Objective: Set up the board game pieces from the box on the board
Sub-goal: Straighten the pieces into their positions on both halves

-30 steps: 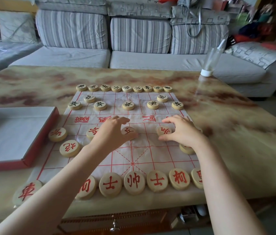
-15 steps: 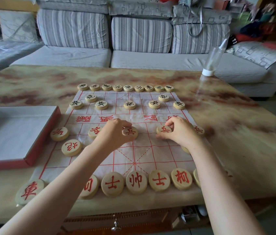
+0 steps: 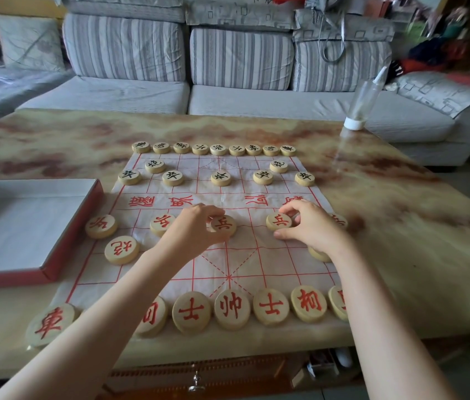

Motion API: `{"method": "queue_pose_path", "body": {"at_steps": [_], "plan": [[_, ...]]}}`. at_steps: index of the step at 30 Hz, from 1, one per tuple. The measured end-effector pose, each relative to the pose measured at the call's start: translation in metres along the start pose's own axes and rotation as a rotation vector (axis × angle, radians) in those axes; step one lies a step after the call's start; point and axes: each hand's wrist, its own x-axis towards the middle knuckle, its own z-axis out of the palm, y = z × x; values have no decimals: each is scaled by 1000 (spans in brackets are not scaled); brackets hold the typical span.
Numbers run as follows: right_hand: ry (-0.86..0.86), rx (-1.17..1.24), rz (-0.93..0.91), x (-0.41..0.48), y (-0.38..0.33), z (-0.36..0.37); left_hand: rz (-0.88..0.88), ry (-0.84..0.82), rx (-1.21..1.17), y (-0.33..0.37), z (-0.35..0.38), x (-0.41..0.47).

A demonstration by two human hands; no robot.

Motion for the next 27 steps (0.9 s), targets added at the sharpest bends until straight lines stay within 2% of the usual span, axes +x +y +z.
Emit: {"method": "queue_pose_path", "body": {"at_steps": [23, 27], "plan": [[-29, -14, 29, 0, 0, -2, 19, -12, 12, 2, 1, 3], [22, -61, -32, -1, -12, -6, 8, -1, 3, 3, -5, 2]]}}
